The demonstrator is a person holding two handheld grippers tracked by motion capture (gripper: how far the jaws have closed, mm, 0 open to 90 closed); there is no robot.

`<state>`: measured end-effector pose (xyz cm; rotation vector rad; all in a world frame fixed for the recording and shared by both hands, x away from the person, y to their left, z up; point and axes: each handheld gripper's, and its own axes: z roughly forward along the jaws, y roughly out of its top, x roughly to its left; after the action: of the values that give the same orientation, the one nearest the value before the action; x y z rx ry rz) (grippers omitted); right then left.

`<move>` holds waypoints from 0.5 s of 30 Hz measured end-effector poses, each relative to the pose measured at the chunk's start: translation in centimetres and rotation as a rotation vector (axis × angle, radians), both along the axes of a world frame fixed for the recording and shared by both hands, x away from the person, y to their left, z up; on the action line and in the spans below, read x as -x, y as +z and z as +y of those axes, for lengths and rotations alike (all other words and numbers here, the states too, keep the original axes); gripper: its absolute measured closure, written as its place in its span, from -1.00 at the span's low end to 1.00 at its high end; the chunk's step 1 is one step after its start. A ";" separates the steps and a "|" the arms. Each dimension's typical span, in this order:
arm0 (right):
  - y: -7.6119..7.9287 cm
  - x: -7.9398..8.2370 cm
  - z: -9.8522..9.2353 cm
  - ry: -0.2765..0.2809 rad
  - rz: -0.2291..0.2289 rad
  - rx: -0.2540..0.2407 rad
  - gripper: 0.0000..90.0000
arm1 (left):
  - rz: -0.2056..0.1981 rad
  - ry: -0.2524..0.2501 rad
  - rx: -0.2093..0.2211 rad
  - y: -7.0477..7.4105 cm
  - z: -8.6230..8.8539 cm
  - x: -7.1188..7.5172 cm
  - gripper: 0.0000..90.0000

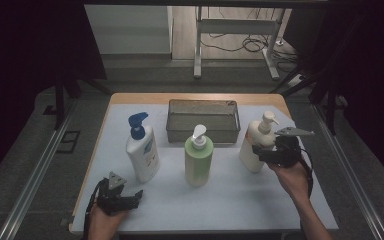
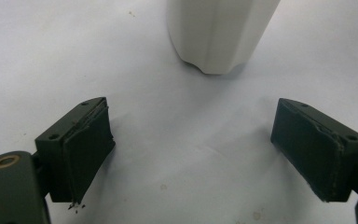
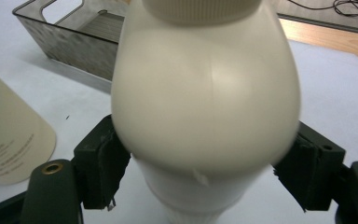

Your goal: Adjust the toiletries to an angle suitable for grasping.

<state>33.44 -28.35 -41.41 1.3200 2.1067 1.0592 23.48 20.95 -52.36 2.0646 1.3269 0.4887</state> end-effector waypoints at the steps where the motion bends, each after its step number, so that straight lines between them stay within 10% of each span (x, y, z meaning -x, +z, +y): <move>1: 0.0 -0.1 0.1 0.000 -0.001 0.001 -0.46 | 0.000 0.000 0.000 0.0 0.0 0.0 -0.73; 15: 0.1 -1.5 1.2 -0.012 0.012 0.017 -0.25 | 0.000 0.000 0.000 0.0 0.0 0.0 -0.73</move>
<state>34.98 -27.12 -41.35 1.3318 2.1094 1.0289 23.49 20.95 -52.36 2.0646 1.3268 0.4890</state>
